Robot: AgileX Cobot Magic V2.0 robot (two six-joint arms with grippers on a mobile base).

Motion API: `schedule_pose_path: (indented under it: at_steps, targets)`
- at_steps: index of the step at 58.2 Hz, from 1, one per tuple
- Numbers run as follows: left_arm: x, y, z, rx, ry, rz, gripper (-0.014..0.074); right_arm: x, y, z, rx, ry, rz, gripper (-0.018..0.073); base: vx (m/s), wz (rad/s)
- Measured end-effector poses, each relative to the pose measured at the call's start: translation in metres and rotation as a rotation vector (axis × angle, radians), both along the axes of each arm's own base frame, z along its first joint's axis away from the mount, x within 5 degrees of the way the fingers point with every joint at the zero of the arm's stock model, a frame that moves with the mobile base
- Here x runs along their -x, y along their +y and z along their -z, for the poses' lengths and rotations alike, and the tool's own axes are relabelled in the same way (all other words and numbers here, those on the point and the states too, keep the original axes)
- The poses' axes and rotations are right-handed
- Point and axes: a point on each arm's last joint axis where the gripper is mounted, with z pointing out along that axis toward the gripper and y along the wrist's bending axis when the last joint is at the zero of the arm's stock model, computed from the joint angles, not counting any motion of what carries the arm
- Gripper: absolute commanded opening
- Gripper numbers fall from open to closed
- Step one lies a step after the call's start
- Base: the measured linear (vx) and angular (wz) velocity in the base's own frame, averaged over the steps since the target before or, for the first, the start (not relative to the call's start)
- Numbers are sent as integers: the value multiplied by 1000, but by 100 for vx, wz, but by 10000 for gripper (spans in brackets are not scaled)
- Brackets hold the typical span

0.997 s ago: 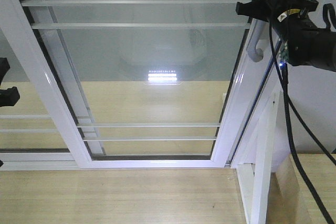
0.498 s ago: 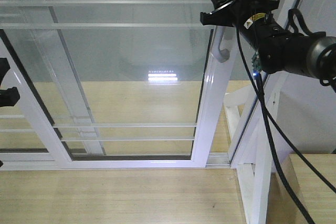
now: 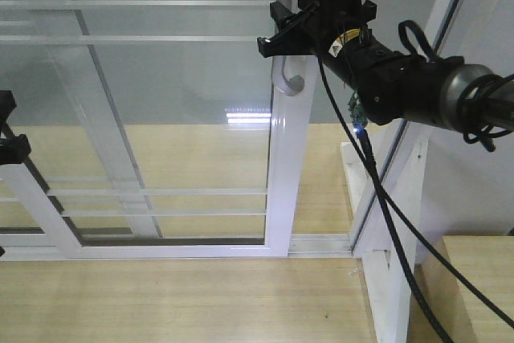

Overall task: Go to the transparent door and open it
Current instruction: 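Pull the handle with the right gripper, sliding the glass panel open, then release the handle and withdraw the right gripper from the door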

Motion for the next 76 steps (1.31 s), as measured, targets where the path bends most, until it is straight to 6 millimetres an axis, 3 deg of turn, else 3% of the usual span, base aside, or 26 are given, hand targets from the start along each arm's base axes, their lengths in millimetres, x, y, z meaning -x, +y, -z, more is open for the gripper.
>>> schedule_pose_path:
  at_steps: [14,27,42,47,64,76]
  targets:
    - [0,0,0,0,4,0,409,27,-33,-48,34,165,55,350,0,0]
    - [0,0,0,0,4,0,409,55,-92,-70,157,395,137,350,0,0]
    - [0,0,0,0,4,0,409,83,-153,-94,156,473,287,350,0,0]
    - [0,0,0,0,4,0,409,97,-165,-91,164,465,320,350,0,0]
    - [0,-1,1,-64,5,24,409,176,-174,-40,168,481,357,350,0,0]
    - [-3,-10,2,-97,-11,91,437,205,-173,-36,124,445,367,350,0,0]
